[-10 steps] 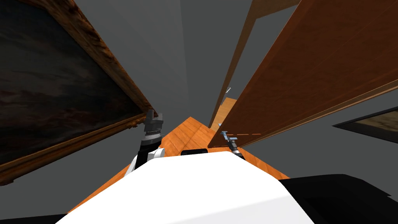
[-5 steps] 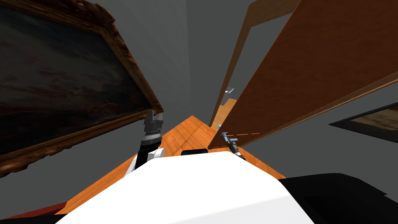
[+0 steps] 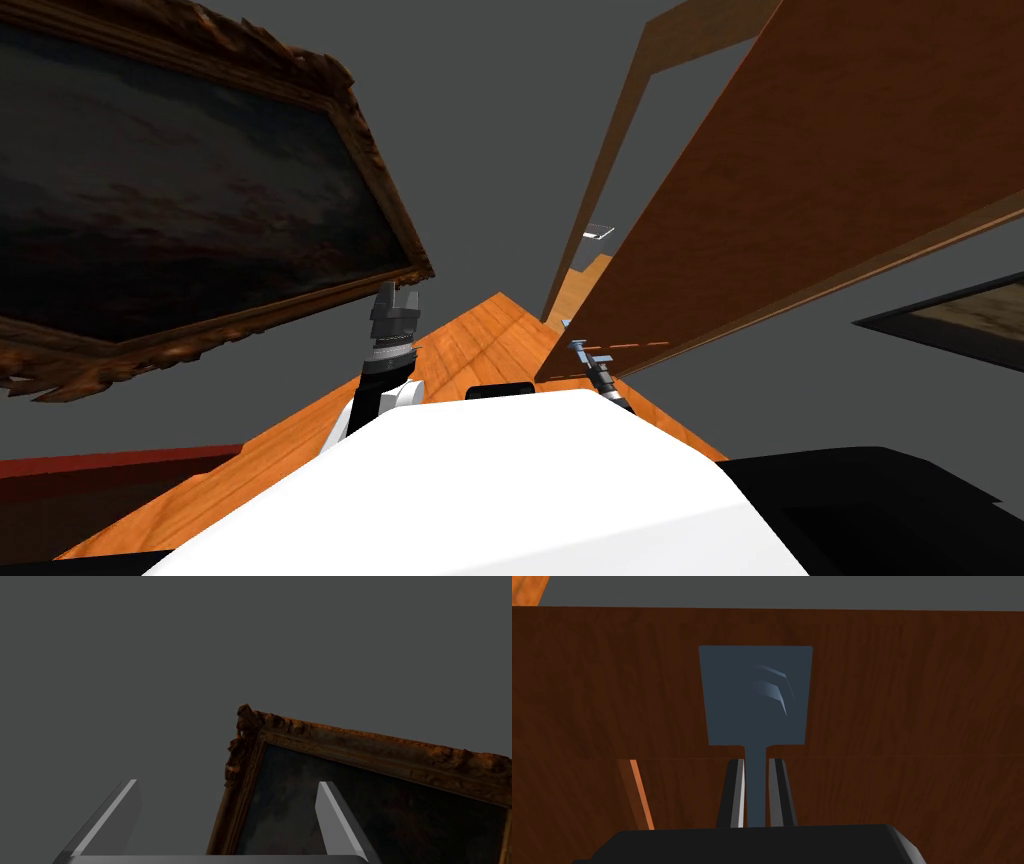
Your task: Pull the door open
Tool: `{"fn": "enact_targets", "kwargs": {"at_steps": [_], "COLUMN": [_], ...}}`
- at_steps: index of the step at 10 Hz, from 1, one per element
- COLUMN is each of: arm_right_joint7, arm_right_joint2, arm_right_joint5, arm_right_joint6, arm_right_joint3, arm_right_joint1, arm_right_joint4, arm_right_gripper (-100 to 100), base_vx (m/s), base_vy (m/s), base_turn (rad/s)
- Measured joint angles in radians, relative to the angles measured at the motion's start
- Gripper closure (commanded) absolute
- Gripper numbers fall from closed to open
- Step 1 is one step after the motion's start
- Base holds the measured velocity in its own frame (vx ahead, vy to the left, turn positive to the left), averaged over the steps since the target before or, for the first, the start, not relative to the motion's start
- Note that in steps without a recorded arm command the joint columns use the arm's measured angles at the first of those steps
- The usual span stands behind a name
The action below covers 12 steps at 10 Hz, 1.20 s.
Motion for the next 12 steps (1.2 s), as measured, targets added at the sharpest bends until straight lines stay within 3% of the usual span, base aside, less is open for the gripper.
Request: {"fn": "enact_targets", "kwargs": {"at_steps": [5, 8, 11, 12], "arm_right_joint7": [-0.007, -0.009, 0.002, 0.003], "arm_right_joint2": [-0.006, -0.009, 0.003, 0.005], "arm_right_joint5": [0.004, 0.004, 0.007, 0.007], "arm_right_joint6": [-0.019, -0.021, -0.02, -0.009], "arm_right_joint3": [0.01, 0.011, 0.012, 0.013], "arm_right_joint1": [-0.007, -0.008, -0.077, -0.072], "arm_right_joint4": [0.023, 0.024, 0.086, 0.069], "arm_right_gripper": [100, 100, 100, 100], "base_vx": [-0.193, -0.119, -0.164, -0.175], "base_vy": [-0.063, -0.023, -0.046, -0.046], "base_turn": [0.146, 0.057, 0.06, 0.048]}}
